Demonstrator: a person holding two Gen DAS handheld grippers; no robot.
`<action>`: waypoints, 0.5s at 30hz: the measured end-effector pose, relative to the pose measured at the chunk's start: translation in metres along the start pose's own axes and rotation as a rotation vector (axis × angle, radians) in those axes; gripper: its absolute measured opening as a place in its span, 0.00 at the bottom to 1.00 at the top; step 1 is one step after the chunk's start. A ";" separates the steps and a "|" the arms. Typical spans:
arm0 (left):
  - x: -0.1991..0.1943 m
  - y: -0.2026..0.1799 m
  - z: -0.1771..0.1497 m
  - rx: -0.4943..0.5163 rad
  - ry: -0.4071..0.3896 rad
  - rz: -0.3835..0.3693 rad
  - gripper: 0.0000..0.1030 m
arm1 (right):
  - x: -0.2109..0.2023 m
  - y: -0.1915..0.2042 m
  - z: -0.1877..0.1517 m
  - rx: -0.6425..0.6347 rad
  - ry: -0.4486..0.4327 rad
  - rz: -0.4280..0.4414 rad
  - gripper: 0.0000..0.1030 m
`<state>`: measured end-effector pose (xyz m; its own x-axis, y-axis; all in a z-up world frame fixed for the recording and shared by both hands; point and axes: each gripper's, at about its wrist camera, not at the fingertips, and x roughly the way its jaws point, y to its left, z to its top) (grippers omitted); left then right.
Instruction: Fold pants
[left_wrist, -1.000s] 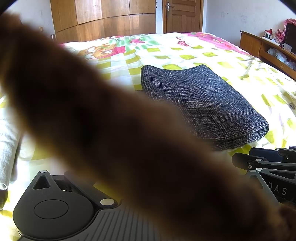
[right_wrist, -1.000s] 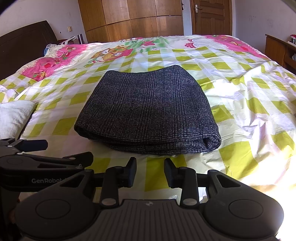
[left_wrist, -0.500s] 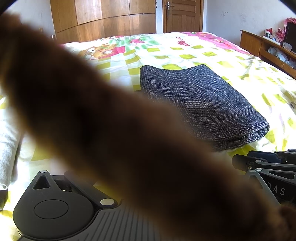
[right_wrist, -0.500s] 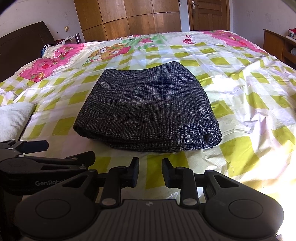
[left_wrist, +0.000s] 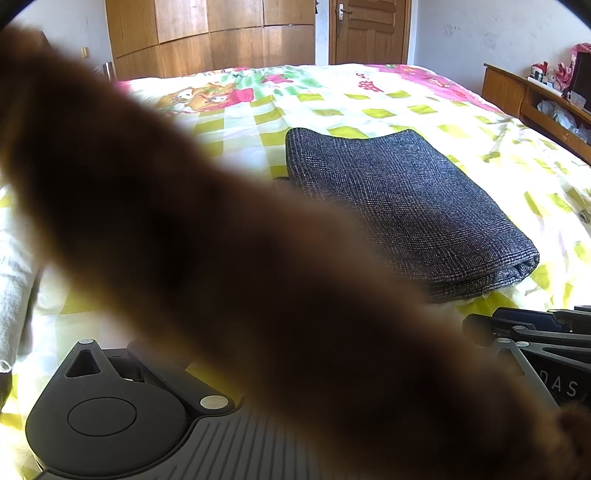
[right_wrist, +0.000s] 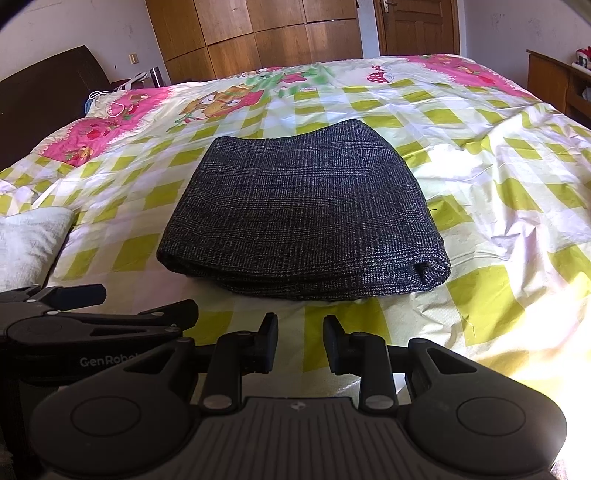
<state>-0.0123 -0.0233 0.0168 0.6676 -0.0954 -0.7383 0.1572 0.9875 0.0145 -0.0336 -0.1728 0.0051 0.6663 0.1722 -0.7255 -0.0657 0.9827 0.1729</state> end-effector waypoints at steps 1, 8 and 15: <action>0.001 0.001 0.000 -0.002 0.005 -0.001 0.99 | 0.000 0.003 0.000 -0.010 0.001 -0.004 0.41; 0.005 0.005 -0.002 -0.001 0.017 0.009 0.99 | 0.004 0.010 -0.002 -0.044 -0.004 -0.009 0.41; 0.007 0.001 -0.003 0.007 0.022 0.008 0.99 | 0.003 0.006 -0.008 -0.036 -0.026 -0.008 0.41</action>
<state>-0.0096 -0.0221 0.0096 0.6527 -0.0842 -0.7529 0.1564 0.9874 0.0252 -0.0380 -0.1657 -0.0017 0.6862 0.1632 -0.7089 -0.0867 0.9859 0.1431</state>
